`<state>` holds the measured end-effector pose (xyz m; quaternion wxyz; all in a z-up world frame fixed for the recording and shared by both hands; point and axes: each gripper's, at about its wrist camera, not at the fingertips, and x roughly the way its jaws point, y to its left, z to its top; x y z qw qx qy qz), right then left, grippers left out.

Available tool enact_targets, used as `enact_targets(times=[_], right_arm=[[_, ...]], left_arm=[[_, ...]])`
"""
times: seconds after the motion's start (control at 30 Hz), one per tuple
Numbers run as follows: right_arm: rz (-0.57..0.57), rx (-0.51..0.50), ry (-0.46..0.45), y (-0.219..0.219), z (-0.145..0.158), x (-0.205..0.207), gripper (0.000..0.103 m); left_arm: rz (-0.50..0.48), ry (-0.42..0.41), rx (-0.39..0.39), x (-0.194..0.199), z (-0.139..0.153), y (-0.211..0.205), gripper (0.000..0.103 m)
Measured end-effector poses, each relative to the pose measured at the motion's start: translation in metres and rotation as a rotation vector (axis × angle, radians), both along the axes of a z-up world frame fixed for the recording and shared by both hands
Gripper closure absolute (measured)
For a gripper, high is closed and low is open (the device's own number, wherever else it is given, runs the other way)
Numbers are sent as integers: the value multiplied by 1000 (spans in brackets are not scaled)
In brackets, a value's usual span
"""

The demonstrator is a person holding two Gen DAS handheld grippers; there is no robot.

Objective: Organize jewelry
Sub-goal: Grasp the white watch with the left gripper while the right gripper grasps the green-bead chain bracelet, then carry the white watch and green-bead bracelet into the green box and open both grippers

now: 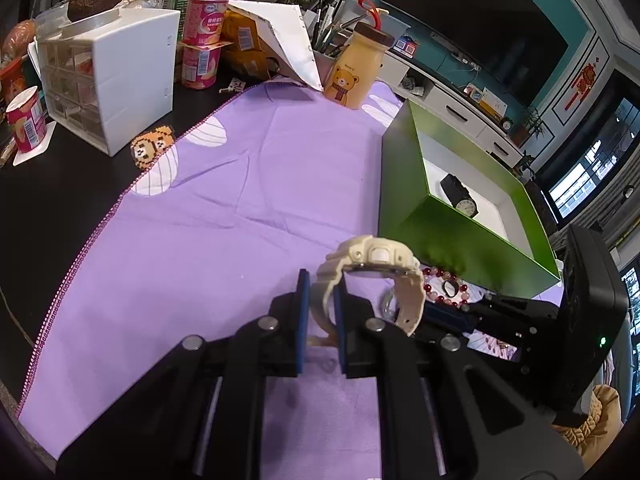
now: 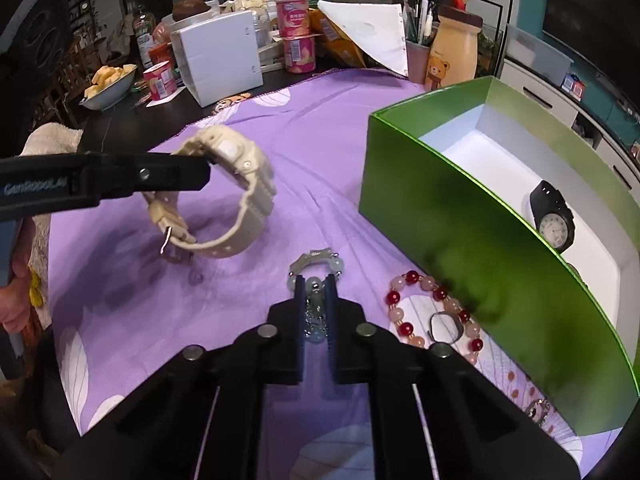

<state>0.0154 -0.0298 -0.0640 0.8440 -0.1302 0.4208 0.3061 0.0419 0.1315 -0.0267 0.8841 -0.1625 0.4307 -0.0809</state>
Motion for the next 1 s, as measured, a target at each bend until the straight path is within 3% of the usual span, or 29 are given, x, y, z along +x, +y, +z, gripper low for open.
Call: enact_targets(times=[0.37,1.0], right_arm=[[-23,81,-67,-24,32,-32,96],[-209,150,-221,-115,99,-62,96]], left_arm=[[-23,-11,7,-7,7,-10,92],[-142,-111,44,-14,53,-66,92]])
